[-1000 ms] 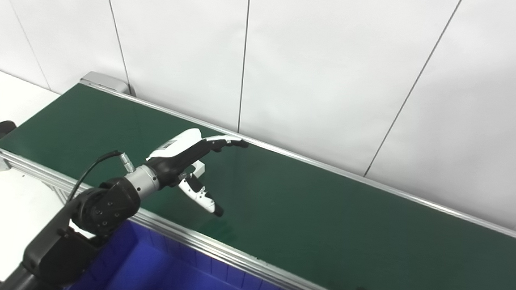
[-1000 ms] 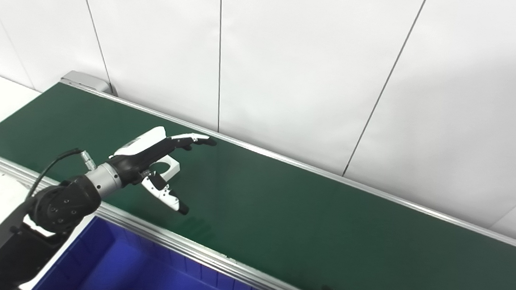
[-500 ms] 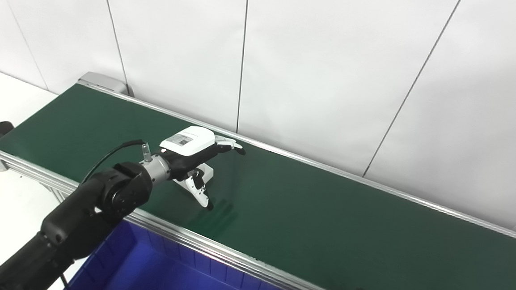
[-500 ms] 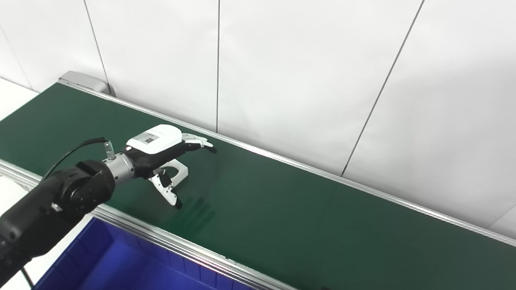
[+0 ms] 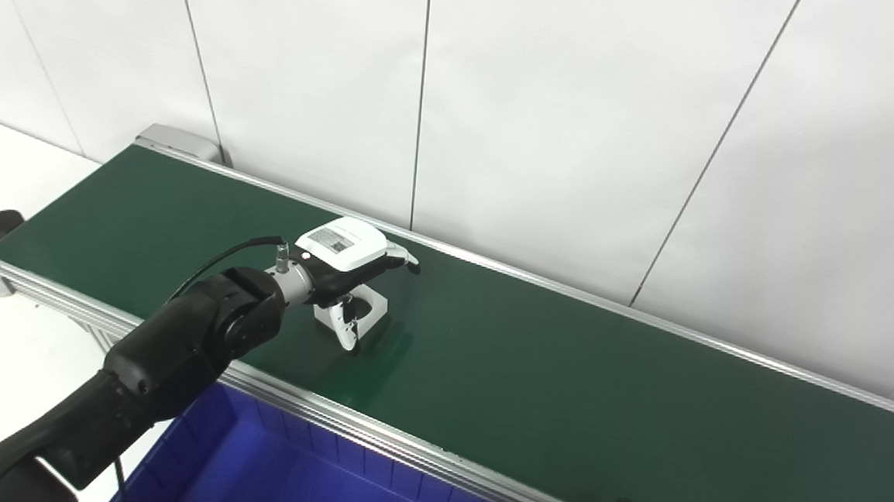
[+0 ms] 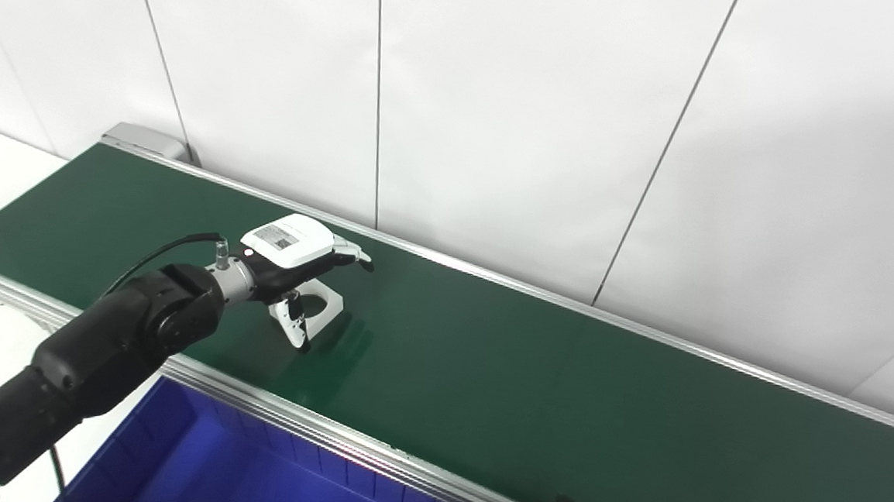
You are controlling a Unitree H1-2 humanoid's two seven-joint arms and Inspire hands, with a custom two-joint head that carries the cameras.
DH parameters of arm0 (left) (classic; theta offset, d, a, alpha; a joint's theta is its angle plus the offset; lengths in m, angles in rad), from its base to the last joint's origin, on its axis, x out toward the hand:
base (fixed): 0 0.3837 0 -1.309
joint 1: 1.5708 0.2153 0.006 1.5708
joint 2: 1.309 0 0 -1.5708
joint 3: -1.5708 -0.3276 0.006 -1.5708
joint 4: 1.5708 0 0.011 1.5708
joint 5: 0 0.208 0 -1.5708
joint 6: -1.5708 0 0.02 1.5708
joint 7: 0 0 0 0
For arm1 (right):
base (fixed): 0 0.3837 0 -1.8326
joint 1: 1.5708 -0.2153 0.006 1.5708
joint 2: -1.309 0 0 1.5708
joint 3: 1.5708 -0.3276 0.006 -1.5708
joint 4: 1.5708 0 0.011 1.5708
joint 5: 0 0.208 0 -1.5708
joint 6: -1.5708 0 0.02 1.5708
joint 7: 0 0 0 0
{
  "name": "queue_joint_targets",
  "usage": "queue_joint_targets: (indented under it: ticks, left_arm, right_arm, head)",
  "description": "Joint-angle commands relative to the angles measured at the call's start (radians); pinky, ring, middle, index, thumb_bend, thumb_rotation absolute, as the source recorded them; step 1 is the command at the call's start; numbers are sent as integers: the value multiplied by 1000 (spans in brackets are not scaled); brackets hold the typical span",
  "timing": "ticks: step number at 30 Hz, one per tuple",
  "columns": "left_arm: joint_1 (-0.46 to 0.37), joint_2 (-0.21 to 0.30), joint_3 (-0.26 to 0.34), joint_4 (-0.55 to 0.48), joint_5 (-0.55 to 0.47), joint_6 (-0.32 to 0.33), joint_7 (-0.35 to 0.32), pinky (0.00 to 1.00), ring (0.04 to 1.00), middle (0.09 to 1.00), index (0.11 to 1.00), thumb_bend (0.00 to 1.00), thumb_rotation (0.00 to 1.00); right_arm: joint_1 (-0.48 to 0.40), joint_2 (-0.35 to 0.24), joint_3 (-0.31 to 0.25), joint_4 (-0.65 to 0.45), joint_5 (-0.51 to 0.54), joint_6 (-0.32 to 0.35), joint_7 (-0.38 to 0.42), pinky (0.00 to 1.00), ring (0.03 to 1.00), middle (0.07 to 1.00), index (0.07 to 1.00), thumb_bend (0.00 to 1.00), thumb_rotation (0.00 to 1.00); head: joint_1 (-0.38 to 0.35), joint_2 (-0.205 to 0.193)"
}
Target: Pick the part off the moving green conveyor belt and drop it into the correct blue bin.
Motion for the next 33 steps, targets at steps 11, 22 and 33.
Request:
queue_joint_targets:
  ticks: [11, 22, 33]
  left_arm:
    - [-89, 7, -50, 103, 42, -1, 33, 814, 855, 853, 832, 866, 87]
    - [-96, 2, -99, 184, 57, -22, 80, 760, 780, 801, 810, 898, 2]
    - [-94, -26, -141, 305, 39, -88, 222, 700, 673, 655, 654, 762, 0]
  right_arm:
    - [-6, 7, 1, -12, 8, -63, 1, 716, 789, 816, 892, 532, 541]
    - [-1, 10, 0, -20, 7, -60, 0, 711, 784, 814, 890, 546, 549]
    - [5, 9, 0, -27, 9, -58, 0, 710, 782, 813, 895, 559, 557]
  head:
    - [-8, 1]
    - [-14, 7]
    - [-17, 12]
